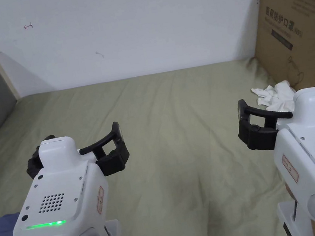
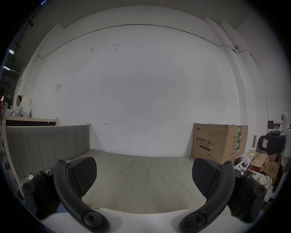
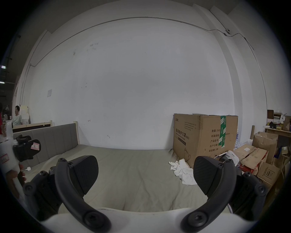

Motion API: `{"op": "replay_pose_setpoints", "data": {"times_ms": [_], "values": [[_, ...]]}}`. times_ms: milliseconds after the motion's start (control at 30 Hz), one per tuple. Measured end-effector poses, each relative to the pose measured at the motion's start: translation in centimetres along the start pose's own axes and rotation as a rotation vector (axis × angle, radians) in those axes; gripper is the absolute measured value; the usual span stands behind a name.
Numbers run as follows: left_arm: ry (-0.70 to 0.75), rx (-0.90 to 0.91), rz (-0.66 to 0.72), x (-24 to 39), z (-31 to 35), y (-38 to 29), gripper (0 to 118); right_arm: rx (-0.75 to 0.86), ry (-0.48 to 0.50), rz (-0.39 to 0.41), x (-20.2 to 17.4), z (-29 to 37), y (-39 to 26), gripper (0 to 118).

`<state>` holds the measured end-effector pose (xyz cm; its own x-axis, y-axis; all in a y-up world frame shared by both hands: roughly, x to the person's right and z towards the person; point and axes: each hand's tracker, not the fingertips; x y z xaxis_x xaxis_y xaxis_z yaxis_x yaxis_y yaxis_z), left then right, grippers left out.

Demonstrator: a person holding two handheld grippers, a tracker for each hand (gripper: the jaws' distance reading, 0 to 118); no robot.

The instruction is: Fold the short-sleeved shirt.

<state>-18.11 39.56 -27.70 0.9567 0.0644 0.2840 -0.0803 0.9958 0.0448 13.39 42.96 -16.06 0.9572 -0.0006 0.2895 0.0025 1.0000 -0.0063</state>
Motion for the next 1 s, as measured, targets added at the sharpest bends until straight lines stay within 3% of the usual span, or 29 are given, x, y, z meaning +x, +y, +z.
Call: {"op": "replay_pose_setpoints", "data": {"times_ms": [1000], "values": [[0.001,-0.011,-0.006,-0.32,0.05,0.00,118,0.006,0.008,0.004,-0.39,-0.36,-0.21,118]]}}
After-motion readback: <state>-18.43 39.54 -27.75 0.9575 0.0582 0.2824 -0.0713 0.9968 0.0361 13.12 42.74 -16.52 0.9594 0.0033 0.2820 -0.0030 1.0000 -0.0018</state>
